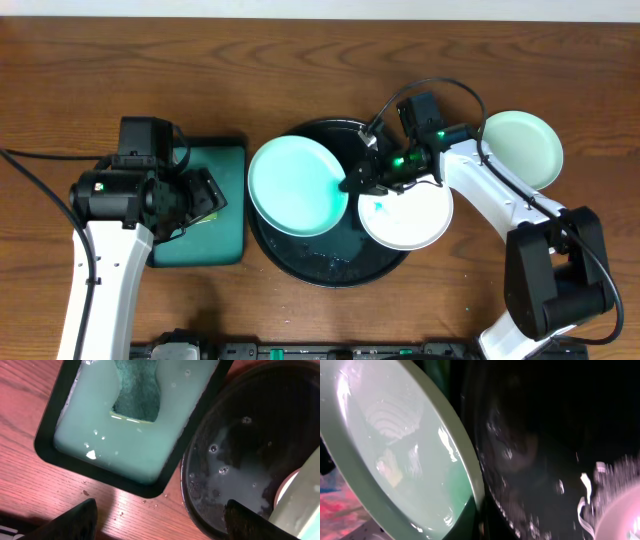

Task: Clean dirty plates on tray and stack at the side
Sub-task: 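Lift the mint-green plate with the right gripper and tilt it to drain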

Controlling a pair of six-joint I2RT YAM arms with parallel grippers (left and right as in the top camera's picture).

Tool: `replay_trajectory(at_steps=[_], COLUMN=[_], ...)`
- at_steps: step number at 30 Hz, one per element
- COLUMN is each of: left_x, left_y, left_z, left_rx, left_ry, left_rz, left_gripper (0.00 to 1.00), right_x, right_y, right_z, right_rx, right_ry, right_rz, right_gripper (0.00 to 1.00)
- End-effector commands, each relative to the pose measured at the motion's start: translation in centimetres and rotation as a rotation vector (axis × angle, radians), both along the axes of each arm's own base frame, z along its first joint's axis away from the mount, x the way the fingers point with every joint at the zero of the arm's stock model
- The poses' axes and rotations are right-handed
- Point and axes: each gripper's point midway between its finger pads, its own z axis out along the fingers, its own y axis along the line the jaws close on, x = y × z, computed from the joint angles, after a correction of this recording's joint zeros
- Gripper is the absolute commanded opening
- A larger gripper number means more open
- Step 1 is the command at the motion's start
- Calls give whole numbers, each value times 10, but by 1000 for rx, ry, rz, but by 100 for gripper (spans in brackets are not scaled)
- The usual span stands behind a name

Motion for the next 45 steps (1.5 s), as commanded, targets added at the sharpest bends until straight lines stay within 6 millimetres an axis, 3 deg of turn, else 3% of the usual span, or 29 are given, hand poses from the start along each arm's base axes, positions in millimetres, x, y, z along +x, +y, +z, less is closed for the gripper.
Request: replay_trajectory(at_steps=[1,4,7,12,16,19,24,27,31,38,45], left_x=[-3,-4,-4,-4,-4,-4,-2,-2,-2,-2,-2], left_y=[-1,-1,-1,-1,-1,-1,-1,-1,-1,-1,-1], left_z=[-1,-1,-1,-1,-2,-2,-1,-1,-1,-1,-1], left_rx=[-4,-3,-3,-3,-3,-3,-3,-3,-3,-3,-3], left_ry=[13,16,16,16,16,16,9,8,8,8,9], left_rz=[1,1,1,1,0,1,1,1,0,0,0], left_gripper=[81,81,81,81,81,81,81,81,81,81,81], right_x=[17,54,78,102,109,104,90,81,78,72,61], right_y=[5,4,-4,-30,-58,-83,-119,-134,-150,-142,-127], right_z=[24,34,39,32,12,-2,-6,-1,21,64,91], right_rx=[112,118,100,8,-168,-363,-618,-739,-890,-1034,-1279], right_ry=[-124,-243,-351,-441,-467,-481,-466,-478,-565,-776,-975], right_rz=[19,-70,-118,-185,-229,-240,-283,-296,-332,-289,-205], right_gripper=[2,2,2,2,2,2,2,2,1,1,1])
